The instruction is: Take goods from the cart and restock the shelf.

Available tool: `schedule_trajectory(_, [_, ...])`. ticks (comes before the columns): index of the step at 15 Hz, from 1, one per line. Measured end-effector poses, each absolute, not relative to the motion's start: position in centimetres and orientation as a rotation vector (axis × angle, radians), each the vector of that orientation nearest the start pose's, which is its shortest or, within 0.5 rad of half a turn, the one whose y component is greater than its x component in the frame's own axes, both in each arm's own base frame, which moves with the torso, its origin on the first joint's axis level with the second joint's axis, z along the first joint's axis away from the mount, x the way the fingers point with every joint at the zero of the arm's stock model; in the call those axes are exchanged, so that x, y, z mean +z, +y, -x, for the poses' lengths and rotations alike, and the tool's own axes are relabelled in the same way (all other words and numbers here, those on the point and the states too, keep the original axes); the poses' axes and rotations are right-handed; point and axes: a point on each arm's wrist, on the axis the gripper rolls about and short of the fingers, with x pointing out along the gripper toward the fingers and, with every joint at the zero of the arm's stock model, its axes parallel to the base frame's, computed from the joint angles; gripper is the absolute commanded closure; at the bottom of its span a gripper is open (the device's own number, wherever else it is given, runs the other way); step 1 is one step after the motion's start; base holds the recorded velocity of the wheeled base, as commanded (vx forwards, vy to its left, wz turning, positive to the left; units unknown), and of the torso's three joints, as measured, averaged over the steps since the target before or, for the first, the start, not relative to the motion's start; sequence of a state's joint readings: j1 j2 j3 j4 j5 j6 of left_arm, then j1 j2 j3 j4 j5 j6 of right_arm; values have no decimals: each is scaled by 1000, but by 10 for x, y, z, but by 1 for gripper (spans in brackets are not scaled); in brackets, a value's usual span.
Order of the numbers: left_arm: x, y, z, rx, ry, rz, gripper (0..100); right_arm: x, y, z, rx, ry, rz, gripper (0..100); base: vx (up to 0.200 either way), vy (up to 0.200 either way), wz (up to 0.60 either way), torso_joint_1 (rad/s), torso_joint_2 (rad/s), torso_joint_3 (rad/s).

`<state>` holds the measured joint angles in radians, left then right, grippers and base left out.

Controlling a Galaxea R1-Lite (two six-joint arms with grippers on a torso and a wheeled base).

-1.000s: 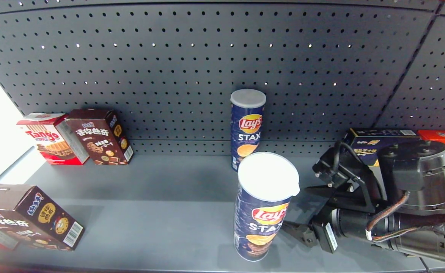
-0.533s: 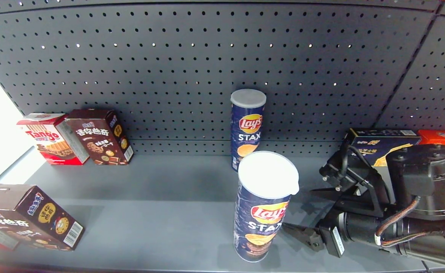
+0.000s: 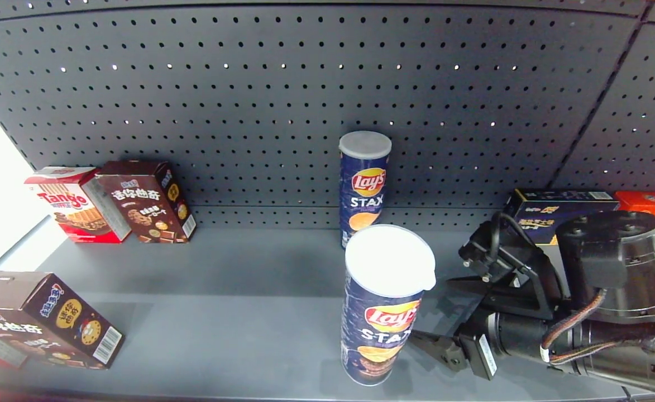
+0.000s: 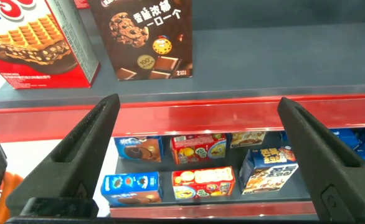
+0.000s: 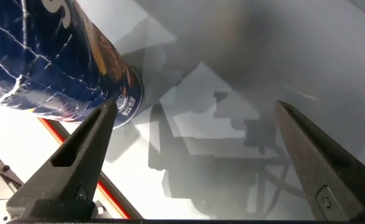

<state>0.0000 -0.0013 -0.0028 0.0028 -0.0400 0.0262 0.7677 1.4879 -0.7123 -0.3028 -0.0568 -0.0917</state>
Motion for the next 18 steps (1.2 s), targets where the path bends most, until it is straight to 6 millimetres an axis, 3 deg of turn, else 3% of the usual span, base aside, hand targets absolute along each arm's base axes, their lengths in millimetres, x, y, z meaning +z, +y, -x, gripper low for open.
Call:
schedule_trajectory(5, [76, -1, 23, -40, -2, -26, 0, 182, 171, -177, 720, 411, 282, 0, 0, 0, 0, 0, 0, 0])
schedule_trajectory(8, [76, -1, 23, -40, -2, -26, 0, 188, 157, -178, 679, 391, 262, 0, 0, 0, 0, 0, 0, 0])
schedule_trajectory(11, [76, -1, 23, -40, -2, -29, 0, 210, 128, -177, 580, 306, 206, 0, 0, 0, 0, 0, 0, 0])
schedule_trajectory(14, [76, -1, 23, -41, -2, -32, 0, 234, 86, -162, 439, 190, 149, 0, 0, 0, 0, 0, 0, 0])
schedule_trajectory(18, [76, -1, 23, -42, -2, -33, 0, 236, 22, -103, 165, 43, 101, 0, 0, 0, 0, 0, 0, 0])
